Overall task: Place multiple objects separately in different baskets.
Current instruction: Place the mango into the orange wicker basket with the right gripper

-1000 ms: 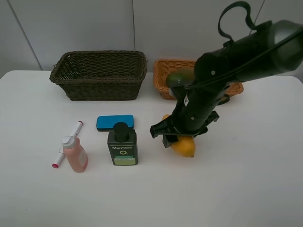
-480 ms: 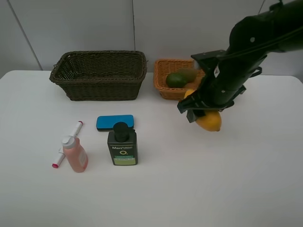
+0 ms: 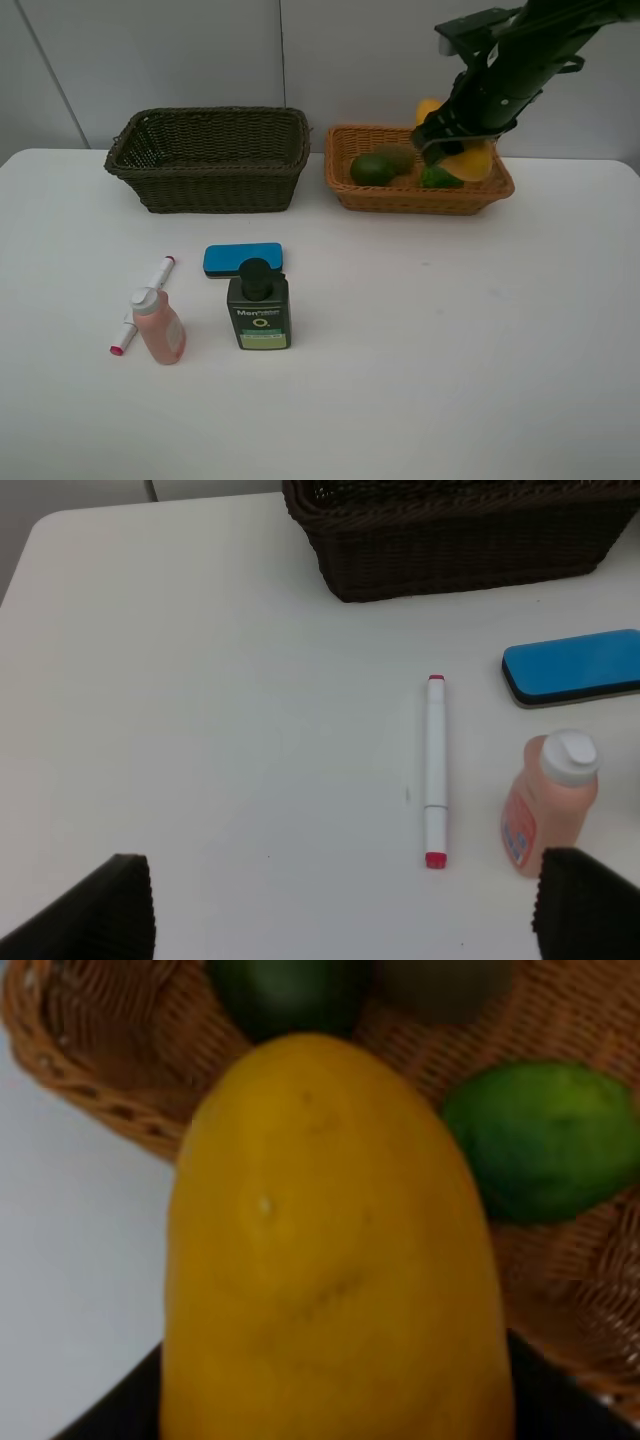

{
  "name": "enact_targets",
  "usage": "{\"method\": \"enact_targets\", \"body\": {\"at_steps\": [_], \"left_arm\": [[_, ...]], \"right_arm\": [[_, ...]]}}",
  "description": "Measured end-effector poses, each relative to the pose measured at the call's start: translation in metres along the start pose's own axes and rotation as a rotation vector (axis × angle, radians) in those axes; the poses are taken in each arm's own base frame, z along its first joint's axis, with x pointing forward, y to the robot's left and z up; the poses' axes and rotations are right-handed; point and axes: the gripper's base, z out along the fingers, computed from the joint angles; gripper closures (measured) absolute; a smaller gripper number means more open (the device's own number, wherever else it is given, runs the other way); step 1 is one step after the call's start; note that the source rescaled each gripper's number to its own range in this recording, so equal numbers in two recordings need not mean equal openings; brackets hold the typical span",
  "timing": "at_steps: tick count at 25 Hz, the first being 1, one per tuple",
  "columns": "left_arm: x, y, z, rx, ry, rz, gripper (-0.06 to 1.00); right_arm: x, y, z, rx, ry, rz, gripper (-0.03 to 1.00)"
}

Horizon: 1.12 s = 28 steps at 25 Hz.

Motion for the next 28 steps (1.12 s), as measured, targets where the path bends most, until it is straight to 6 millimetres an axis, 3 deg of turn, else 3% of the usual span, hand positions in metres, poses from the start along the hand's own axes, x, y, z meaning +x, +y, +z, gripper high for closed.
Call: {"method": "enact_targets", "body": {"at_steps": [12,18,28], "left_arm": [[0.000,0.000,0.000,0.000,0.000,0.000,-0.06],[0.000,0.000,0.000,0.000,0.000,0.000,-0.06],[0.000,0.000,0.000,0.000,0.000,0.000,-0.06]], "right_arm": [[-0.056,-0.044,0.071,0.086,-0.024,-0.233,0.94],[-0.062,-0.046,0.102,0.091,-0.018,-0.283,0.94],[-0.062,-0.045,0.109,0.090,-0.026,-0.284,0.92]]}}
